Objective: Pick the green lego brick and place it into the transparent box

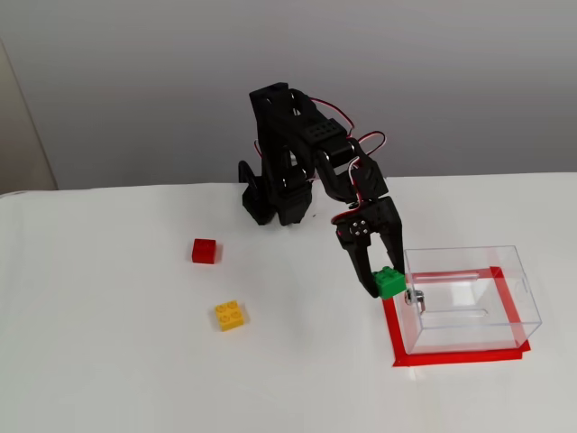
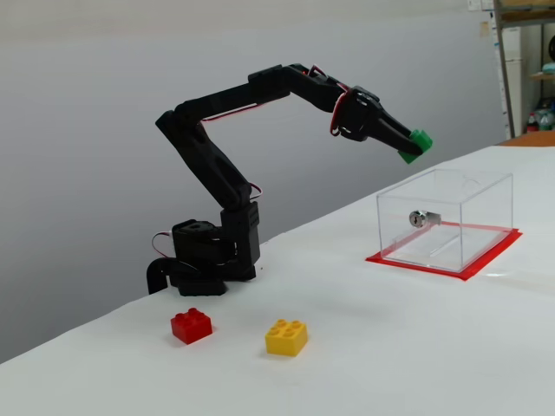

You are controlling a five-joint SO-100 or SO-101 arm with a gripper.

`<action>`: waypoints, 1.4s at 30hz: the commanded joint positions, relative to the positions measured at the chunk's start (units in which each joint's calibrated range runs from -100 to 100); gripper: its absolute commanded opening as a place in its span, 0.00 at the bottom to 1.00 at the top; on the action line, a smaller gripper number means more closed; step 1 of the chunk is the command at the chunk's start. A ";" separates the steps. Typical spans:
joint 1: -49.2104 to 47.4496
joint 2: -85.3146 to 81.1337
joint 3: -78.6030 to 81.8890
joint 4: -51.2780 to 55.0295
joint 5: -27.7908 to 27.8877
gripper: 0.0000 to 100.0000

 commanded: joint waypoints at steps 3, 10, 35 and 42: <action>-7.44 4.22 -6.97 -0.02 -0.01 0.11; -15.05 12.79 -13.48 -0.62 -0.16 0.11; -30.80 31.03 -20.80 -1.50 -0.22 0.11; -30.80 31.28 -20.80 -3.58 0.04 0.11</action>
